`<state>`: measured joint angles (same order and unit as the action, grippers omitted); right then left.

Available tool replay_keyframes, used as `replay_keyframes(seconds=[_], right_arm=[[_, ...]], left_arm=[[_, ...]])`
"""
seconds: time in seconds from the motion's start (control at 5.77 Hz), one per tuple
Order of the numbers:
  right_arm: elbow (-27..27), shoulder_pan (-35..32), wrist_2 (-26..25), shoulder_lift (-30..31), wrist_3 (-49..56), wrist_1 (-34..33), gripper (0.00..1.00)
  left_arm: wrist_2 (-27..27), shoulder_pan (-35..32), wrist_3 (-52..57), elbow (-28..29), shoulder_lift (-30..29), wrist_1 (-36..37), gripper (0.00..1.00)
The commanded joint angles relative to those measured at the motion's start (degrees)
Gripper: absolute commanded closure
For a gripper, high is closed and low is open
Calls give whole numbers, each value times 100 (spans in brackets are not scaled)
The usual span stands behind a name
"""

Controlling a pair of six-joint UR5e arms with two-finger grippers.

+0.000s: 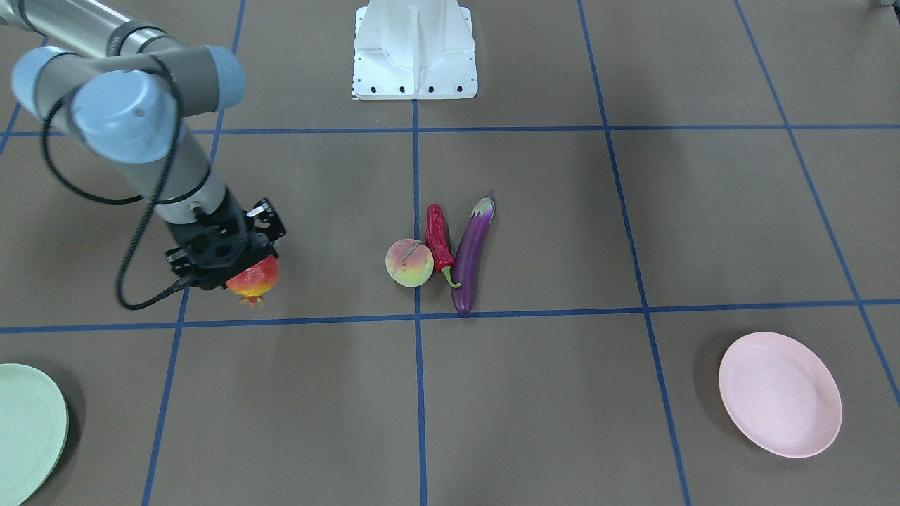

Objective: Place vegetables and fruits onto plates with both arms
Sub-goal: 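Carry the pomegranate to the pale green plate and release it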

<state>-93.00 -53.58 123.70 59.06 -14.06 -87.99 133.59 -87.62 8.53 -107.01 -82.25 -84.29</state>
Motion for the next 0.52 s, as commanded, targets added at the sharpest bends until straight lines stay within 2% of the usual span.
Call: replay_keyframes(seconds=[0.0,0.17,0.35], right_arm=[[1808,-1124,742,88,1112,1527,100],[2734,-1468,700,71,1212,2244,100],[3169,-1662,230,71,1186,2286,100]], left_arm=[[0,61,0,5,7,9,0],[0,96,0,23,7,9,0],[0,105,0,23,16,9,0]])
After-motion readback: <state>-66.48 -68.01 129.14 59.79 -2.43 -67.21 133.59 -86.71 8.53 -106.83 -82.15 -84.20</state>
